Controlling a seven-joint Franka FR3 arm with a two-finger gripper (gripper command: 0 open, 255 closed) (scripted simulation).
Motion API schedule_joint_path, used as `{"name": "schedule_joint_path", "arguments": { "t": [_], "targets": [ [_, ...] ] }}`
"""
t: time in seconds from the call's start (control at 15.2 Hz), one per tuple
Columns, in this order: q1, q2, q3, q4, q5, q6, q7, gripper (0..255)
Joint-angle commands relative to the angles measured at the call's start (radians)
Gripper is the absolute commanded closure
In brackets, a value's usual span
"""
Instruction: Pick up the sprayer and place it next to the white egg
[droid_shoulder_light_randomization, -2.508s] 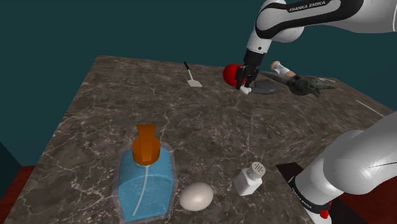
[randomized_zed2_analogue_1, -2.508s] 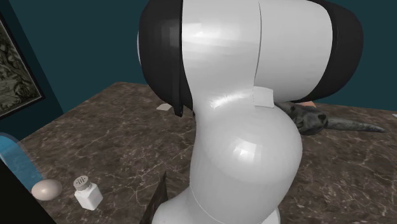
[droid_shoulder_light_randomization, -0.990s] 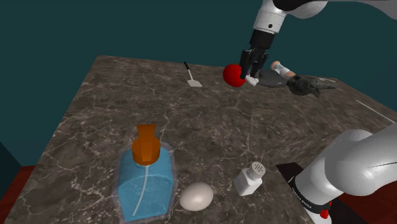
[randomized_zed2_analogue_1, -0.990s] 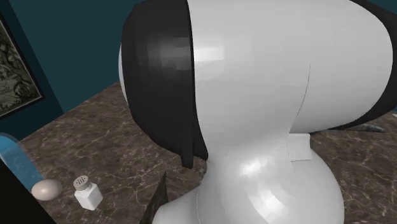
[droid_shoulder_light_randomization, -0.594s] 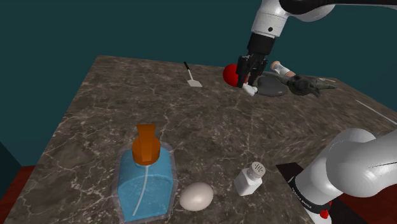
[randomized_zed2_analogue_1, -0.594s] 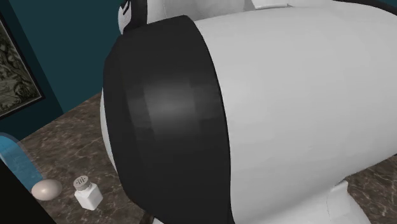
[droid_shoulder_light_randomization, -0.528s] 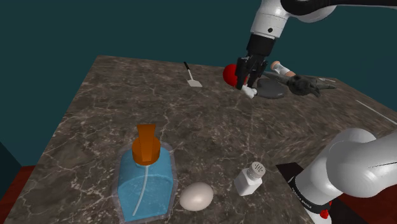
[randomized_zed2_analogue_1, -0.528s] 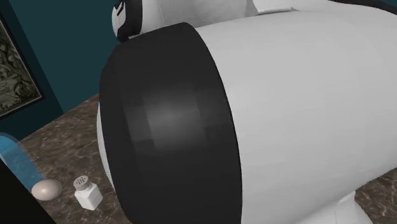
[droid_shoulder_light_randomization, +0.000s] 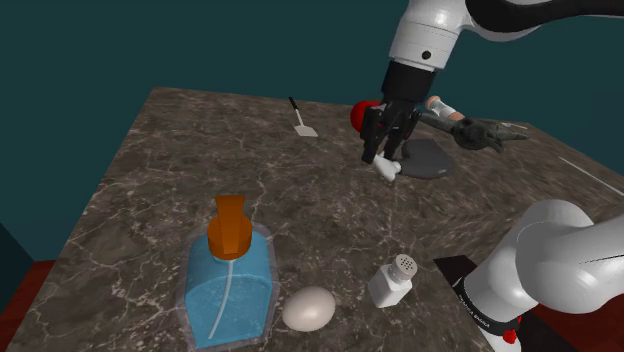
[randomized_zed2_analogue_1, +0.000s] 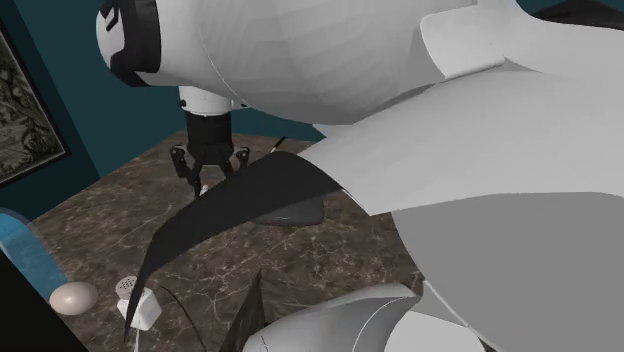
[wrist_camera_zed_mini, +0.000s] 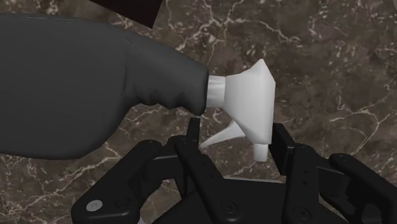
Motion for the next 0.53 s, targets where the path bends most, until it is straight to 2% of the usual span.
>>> {"name": "schedule_joint_path", "arguments": {
  "t": [0.0,0.26,0.46],
  "targets": [
    [0.02,-0.01,0.039,-0.005,0.028,0.005,0.049,255],
    [0.066,-0.017,0.132,0.002,0.089,0.018,0.16,255],
    [0.068,-0.017,0.139,-0.037,0.096,0.057,0.153,255]
  ]
}}
